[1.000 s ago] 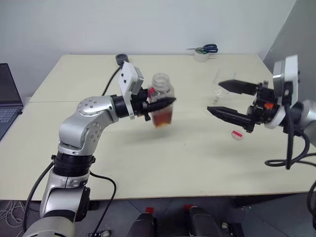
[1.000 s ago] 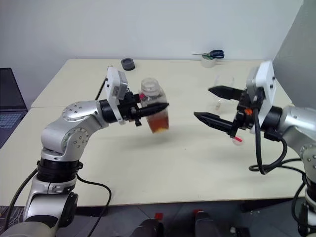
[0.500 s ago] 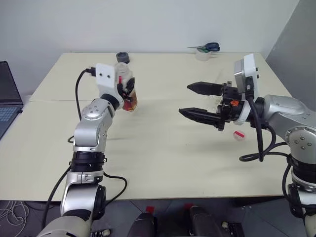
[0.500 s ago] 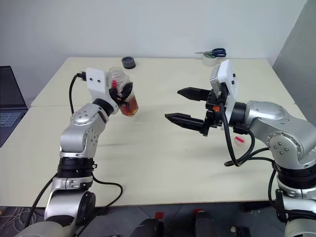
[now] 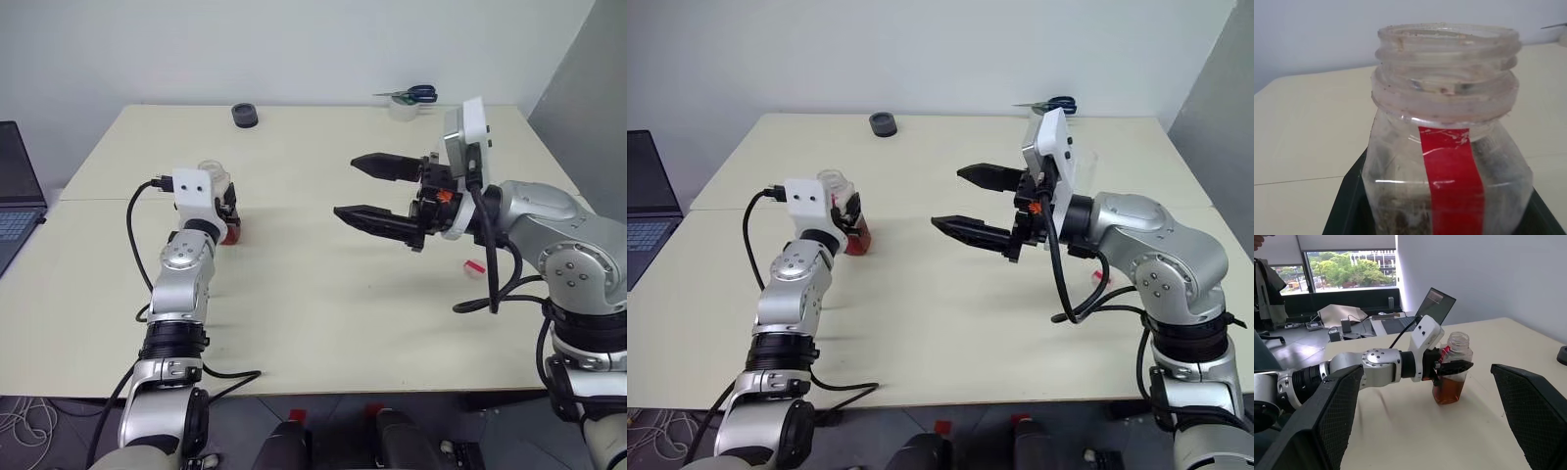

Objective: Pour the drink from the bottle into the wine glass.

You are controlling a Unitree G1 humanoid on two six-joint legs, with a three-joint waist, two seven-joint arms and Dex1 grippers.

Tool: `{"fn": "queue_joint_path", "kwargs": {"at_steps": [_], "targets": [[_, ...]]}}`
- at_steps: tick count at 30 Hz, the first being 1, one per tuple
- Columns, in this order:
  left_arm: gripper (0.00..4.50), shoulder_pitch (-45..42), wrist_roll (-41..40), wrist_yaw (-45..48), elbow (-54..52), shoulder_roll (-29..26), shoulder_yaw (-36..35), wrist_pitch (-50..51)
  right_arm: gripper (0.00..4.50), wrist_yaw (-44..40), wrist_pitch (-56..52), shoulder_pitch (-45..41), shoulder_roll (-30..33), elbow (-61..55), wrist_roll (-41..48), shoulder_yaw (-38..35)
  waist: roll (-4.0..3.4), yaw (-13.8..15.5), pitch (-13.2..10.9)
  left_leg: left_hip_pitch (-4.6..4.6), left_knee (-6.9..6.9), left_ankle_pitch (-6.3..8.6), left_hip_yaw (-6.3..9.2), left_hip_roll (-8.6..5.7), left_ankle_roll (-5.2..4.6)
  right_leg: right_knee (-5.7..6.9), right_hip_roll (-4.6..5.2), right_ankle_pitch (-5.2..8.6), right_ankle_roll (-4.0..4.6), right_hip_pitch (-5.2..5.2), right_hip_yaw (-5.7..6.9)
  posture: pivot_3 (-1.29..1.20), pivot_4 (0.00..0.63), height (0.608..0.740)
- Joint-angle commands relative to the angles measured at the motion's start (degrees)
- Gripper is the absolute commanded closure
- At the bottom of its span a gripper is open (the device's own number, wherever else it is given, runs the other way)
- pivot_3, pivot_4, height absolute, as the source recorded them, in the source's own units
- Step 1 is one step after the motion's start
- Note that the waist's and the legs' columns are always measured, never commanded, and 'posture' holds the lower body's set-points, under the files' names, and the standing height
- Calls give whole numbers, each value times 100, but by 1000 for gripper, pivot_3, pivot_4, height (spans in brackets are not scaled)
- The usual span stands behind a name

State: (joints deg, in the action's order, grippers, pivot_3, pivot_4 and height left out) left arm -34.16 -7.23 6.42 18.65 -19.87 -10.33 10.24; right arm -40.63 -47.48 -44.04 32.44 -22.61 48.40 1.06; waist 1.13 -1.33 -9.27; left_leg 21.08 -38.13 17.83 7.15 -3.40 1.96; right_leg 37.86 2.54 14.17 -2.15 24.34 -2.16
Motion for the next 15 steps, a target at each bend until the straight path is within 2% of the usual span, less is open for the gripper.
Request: {"fn": "queue_joint_path", "kwargs": {"at_steps": [1,15], "targets": [[2743,-40,-108,28,59,21,-192,-295,46,49,100,-119,-66,-128,-15,-118,0,-1,0,0,0,0,0,0,0,1,0,0,0,0,0,0,150,740],[2743,-152,-389,-55,241,244,-452,-50,46,122,71,-157,-94,-134,-39,-121,1,-7,3,-2,-2,0,0,-1,0,6,0,0,0,-1,1,0,150,740]]}}
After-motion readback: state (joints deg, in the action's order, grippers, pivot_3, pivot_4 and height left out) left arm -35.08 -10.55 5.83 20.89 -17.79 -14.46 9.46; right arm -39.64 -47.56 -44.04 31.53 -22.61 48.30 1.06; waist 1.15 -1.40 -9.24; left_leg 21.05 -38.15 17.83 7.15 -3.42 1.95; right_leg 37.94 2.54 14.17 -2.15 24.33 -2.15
